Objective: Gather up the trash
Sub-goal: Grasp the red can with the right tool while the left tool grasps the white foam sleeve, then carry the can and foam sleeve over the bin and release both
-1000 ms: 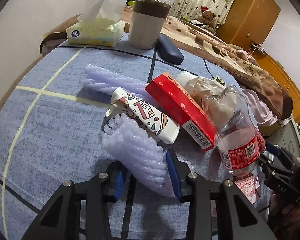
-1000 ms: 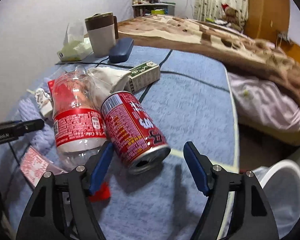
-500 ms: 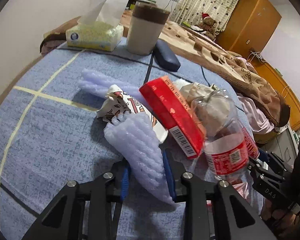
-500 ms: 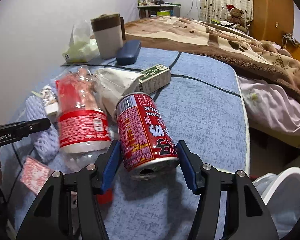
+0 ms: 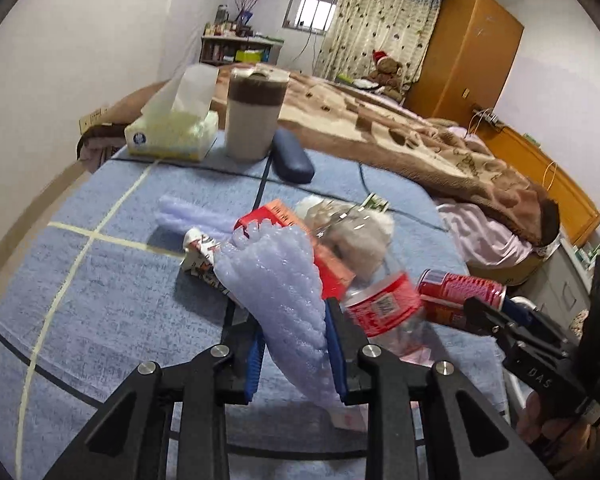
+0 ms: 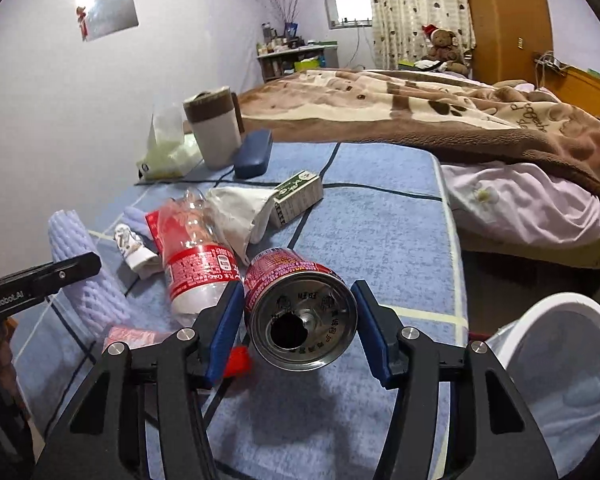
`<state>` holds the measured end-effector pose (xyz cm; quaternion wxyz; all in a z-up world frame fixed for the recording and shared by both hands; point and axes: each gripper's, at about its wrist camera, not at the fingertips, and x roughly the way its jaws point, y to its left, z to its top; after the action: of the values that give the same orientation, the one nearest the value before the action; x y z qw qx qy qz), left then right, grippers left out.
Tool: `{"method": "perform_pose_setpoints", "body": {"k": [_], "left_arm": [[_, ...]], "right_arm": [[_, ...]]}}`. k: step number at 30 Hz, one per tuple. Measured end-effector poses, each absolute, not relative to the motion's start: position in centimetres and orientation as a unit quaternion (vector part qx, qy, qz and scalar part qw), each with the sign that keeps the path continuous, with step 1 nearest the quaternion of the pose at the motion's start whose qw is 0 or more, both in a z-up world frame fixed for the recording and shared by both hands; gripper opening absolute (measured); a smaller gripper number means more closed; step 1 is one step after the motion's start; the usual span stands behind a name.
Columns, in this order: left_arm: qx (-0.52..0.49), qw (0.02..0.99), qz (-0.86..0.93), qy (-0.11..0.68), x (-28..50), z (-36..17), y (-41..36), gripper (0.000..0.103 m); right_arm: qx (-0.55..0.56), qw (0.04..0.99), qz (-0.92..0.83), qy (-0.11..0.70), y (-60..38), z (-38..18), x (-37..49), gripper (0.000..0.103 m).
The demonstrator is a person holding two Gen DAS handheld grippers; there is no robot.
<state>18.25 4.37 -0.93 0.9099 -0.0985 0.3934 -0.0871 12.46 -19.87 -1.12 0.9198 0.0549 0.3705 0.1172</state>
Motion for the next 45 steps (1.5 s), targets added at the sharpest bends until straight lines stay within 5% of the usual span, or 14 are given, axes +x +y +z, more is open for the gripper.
{"method": "perform_pose_setpoints", "body": {"k": [20, 45], "left_arm": [[-0.037, 0.927, -0.177, 0.329, 12.9, 4.8, -4.2, 0.028], [0.043, 0.886, -0.314, 0.338, 10.5, 3.0, -20.9, 0.028]], "right_arm": [[0.094, 0.949, 0.055, 0.296, -25.8, 2.8, 6.0, 0.056], [0.095, 0.941, -0.096, 0.311, -35.5, 1.2, 1.2, 0.056]]}}
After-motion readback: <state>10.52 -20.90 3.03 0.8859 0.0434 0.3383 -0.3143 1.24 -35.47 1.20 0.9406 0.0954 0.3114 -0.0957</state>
